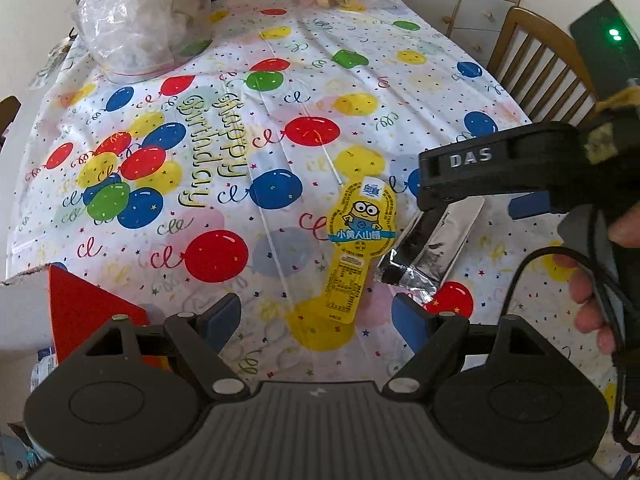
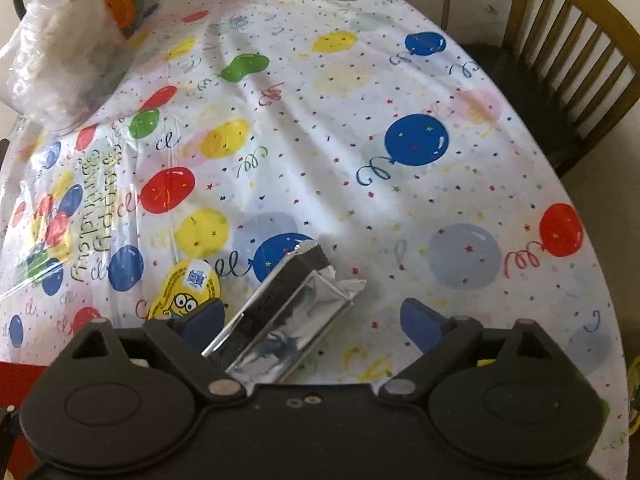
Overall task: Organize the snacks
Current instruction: 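Grasp the silver foil bar with the right tool while the left tool grasps the yellow Minion candy packet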
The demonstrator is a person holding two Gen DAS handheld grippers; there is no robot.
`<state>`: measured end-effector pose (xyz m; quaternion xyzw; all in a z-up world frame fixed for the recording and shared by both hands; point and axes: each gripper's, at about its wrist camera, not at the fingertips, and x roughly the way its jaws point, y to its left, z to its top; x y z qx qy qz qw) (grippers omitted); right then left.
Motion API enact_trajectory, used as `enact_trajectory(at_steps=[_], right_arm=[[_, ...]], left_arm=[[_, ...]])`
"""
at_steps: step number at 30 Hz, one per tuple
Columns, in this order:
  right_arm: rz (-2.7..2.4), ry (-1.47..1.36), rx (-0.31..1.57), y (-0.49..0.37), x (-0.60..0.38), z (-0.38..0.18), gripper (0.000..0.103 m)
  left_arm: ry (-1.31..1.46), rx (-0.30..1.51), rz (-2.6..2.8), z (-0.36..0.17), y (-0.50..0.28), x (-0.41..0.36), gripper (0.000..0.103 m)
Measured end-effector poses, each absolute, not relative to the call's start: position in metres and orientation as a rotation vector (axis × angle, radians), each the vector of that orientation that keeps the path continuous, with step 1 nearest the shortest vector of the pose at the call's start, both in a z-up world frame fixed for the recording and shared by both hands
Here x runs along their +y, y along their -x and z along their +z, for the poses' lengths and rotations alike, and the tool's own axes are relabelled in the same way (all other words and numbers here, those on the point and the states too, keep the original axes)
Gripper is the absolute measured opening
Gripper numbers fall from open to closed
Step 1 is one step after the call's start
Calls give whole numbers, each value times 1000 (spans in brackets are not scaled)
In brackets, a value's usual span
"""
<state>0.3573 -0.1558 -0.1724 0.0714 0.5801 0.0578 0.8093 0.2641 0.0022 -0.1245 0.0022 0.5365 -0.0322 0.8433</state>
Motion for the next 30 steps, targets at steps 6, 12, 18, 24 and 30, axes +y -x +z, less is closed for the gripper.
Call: enact_trajectory(at_steps=[6, 12, 18, 24, 30], right_arm=[[130, -102, 1244, -360, -142, -179, 81], [222, -15, 1220, -352, -141, -178, 73], [335, 86, 1210, -338, -159, -175, 71], [378, 182, 1219, -324, -174, -177, 71], [395, 195, 1190, -318, -180, -176, 53]], left_arm=[[2, 1143, -66, -131, -270, 6, 83], [-6, 1151, -77, -138, -278, 6, 83], [-12, 1162, -82, -145, -290, 4, 83], [-44, 1164, -130, -151, -309, -14, 82], [-74, 1188, -139, -165, -327, -27, 81]])
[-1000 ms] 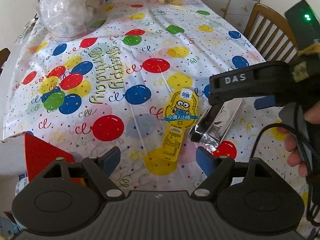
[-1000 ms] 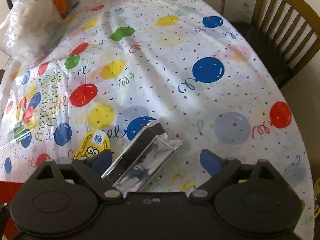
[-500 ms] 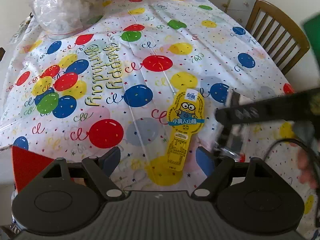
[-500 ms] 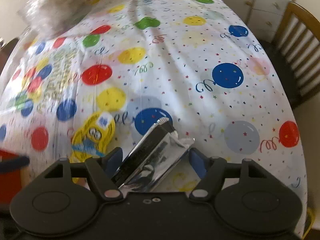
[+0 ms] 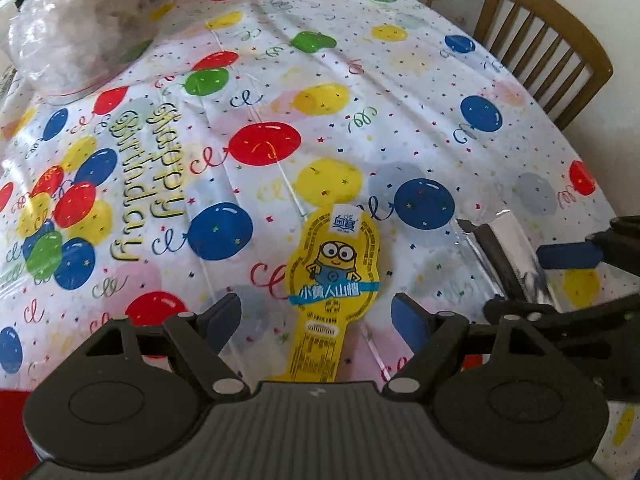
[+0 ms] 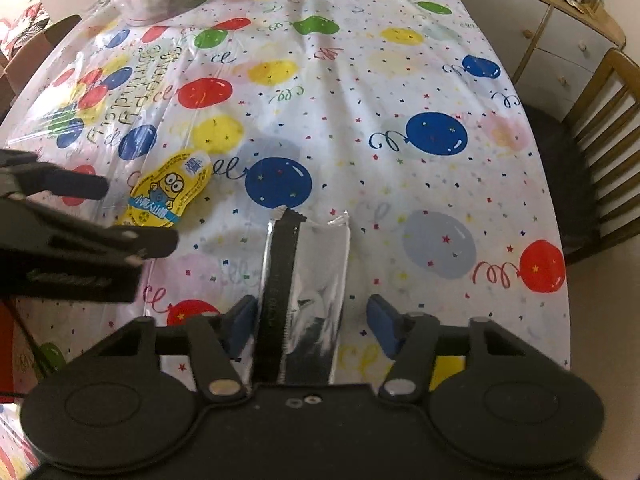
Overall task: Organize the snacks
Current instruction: 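Grasp the silver foil bar with the right tool while the left tool grasps the yellow Minion candy packet, then lift the foil bar and Minion packet and carry them into the white box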
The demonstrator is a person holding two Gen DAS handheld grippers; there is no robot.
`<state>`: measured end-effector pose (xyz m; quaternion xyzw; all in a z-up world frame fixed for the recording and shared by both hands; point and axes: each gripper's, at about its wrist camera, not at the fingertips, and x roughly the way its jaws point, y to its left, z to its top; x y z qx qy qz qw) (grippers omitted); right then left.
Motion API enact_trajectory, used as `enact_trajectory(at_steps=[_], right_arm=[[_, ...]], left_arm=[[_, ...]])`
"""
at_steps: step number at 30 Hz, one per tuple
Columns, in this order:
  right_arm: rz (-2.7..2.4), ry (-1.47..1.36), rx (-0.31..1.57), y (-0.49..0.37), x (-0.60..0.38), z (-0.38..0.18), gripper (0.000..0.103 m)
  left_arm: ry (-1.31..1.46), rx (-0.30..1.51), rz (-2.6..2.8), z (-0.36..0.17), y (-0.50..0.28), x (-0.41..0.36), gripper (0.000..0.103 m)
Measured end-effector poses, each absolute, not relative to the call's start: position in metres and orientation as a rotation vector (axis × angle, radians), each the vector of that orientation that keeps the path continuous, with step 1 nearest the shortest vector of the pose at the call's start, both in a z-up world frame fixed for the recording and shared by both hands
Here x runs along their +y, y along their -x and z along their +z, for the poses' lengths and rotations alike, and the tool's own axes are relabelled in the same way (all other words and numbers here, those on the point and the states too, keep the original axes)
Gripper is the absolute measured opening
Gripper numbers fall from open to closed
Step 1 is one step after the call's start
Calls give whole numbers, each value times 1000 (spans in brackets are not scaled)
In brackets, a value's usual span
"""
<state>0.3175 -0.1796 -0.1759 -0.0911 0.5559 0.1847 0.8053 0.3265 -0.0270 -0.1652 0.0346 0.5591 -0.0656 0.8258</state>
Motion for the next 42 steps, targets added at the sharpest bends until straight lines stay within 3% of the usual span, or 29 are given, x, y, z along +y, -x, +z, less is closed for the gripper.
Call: enact_trajectory(at_steps=[4, 9, 13, 15, 27, 42], right_arm=[[400, 203, 1169, -315, -181, -176, 43], [403, 198, 1160, -314, -183, -176, 41], [399, 197, 1155, -312, -183, -176, 41], [395, 194, 1156, -311, -184, -176, 41], [398, 162, 1145, -290, -189, -158, 41], [475, 177, 1096, -225, -180, -101, 41]], left_arm=[[-89, 1195, -135, -172, -334, -31, 79], [-87, 1184, -135, -173, -339, -34, 77], [-91, 1170, -151, -170, -337, -37, 57], [-94, 1168, -154, -168, -337, -38, 52], [-30, 1170, -123, -152, -314, -32, 52], [34, 1133, -94, -91, -240, -23, 52]])
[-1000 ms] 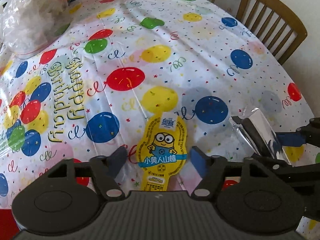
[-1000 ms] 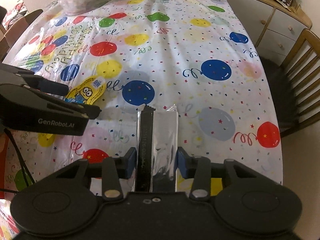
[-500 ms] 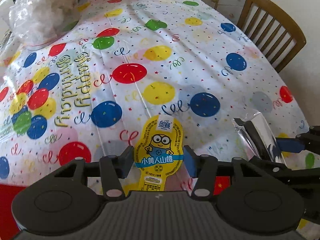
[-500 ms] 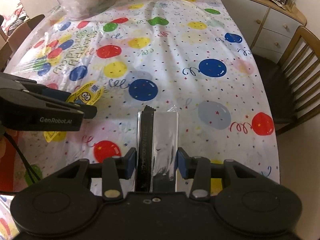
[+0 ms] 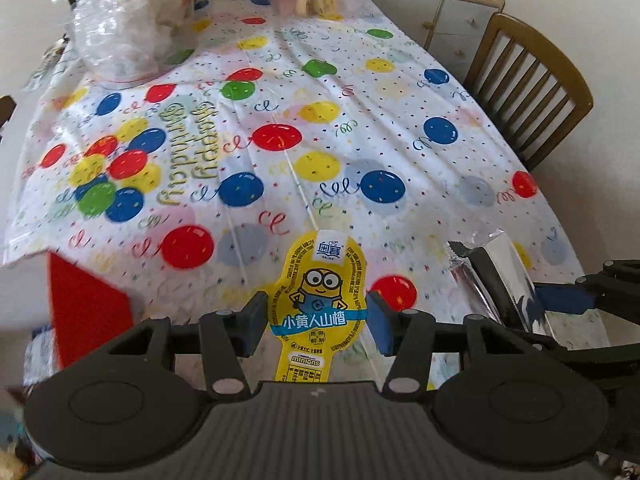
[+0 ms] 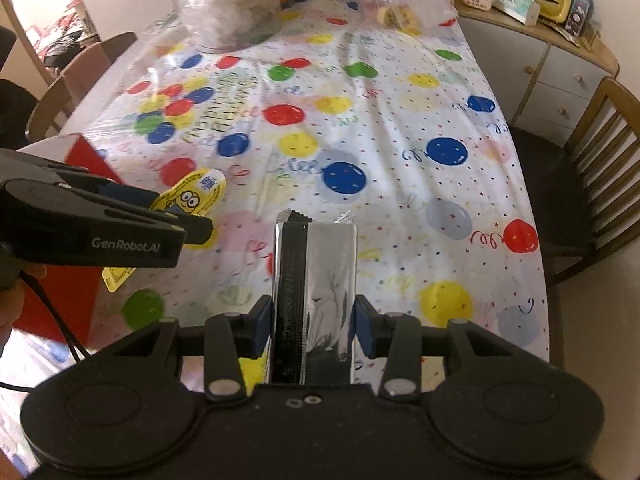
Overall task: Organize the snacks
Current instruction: 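Lift the foil bar and Minion packet and carry them into the white box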
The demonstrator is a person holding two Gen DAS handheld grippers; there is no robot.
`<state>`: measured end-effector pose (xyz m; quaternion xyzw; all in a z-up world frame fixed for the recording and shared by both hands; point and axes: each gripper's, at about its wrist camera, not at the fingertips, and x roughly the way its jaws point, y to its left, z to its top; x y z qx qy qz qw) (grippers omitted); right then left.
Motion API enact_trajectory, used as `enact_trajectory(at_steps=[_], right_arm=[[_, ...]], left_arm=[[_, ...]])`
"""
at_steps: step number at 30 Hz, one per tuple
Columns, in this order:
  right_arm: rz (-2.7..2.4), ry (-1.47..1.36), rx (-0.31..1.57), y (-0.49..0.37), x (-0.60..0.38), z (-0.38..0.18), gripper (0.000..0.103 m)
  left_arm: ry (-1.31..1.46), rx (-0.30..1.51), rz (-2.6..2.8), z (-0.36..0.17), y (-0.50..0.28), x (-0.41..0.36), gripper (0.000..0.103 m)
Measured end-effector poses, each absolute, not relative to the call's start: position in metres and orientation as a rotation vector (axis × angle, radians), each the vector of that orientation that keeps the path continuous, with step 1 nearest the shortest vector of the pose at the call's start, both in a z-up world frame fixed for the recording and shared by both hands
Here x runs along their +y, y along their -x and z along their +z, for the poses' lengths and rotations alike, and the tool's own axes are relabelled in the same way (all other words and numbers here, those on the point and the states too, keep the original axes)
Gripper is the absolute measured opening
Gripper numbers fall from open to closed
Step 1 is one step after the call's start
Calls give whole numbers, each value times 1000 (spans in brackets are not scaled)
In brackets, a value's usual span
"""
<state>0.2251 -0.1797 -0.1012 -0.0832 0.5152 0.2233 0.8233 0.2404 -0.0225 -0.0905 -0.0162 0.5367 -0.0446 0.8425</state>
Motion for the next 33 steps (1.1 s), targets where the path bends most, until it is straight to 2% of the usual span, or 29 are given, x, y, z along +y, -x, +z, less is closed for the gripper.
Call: enact_trajectory(at_steps=[19, 33], right_arm=[[592, 188, 997, -165, -103, -38, 41], [684, 241, 966, -148, -8, -28, 41]], left_arm=[[112, 1042, -14, -12, -151, 66, 52], [156, 1009, 105, -3, -108, 159, 52]])
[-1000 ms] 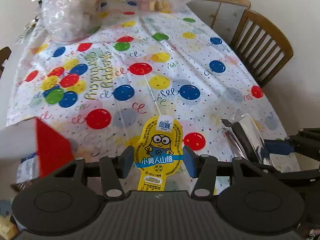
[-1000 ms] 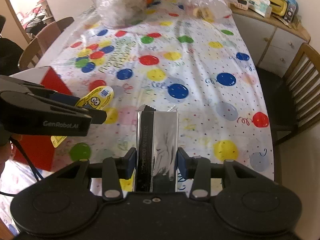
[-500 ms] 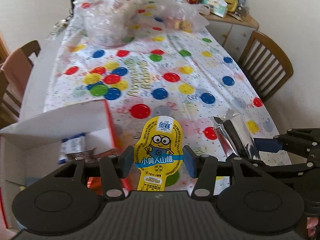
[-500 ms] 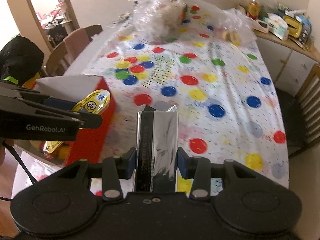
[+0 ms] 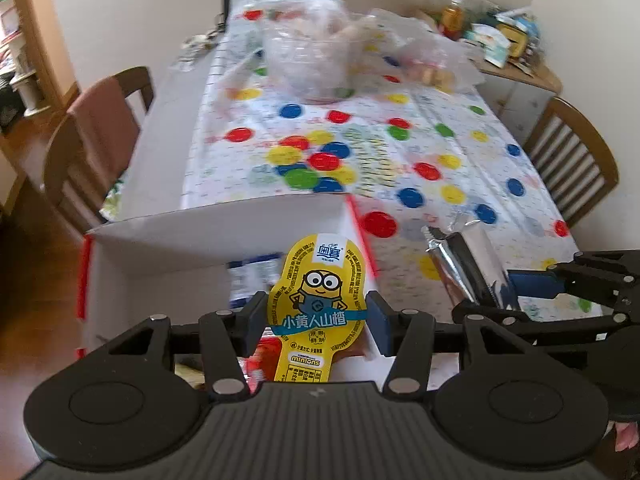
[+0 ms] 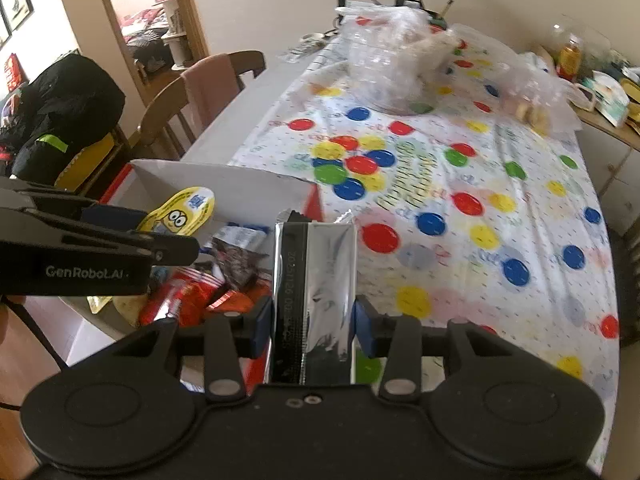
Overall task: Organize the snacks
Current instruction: 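Lift the foil bar and Minion packet and carry them into the white box, then open both tools to drop the foil bar and Minion packet into the box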
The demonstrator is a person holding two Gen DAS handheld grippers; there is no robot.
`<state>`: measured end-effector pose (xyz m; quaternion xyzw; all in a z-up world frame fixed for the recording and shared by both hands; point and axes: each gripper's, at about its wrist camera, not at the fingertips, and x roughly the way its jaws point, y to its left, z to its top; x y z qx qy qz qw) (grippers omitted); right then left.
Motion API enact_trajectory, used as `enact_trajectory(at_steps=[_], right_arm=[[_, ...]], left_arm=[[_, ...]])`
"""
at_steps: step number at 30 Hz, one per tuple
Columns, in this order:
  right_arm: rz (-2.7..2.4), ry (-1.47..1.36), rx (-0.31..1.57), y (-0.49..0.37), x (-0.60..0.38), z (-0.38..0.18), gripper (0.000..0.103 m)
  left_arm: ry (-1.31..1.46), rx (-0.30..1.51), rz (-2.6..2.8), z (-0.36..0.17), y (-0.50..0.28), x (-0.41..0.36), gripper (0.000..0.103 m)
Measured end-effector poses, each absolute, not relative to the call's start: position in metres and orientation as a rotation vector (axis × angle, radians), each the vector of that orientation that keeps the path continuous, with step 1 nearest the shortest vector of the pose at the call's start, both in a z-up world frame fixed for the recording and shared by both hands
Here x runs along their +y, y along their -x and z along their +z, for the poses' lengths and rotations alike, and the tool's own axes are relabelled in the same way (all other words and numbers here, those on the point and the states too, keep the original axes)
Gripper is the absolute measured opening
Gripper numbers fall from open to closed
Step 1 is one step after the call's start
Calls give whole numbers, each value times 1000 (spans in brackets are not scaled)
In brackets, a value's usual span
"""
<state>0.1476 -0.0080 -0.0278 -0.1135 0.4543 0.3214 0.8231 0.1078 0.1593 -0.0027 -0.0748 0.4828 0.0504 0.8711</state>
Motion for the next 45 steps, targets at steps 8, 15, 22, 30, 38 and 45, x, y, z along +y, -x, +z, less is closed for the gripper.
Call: enact_trajectory(at_steps=[8, 15, 22, 30, 38, 45], right_arm=[[707, 282, 982, -146, 42, -38, 41], [720, 307, 1018, -151, 83, -55, 41], [780, 358, 1056, -140, 128, -75, 41], [789, 434, 1096, -131, 159, -98, 40], [768, 462, 1135, -128, 165, -112, 41], [763, 452, 1141, -128, 163, -113, 43]], left_arm=[[187, 1013, 196, -13, -96, 215, 52], [212, 1042, 266, -34, -96, 255, 52], [222, 1076, 301, -58, -103, 282, 52], [225, 1129, 295, -79, -113, 290, 52], [218, 1185, 281, -97, -115, 287, 52], [200, 1215, 270, -105, -114, 284, 53]])
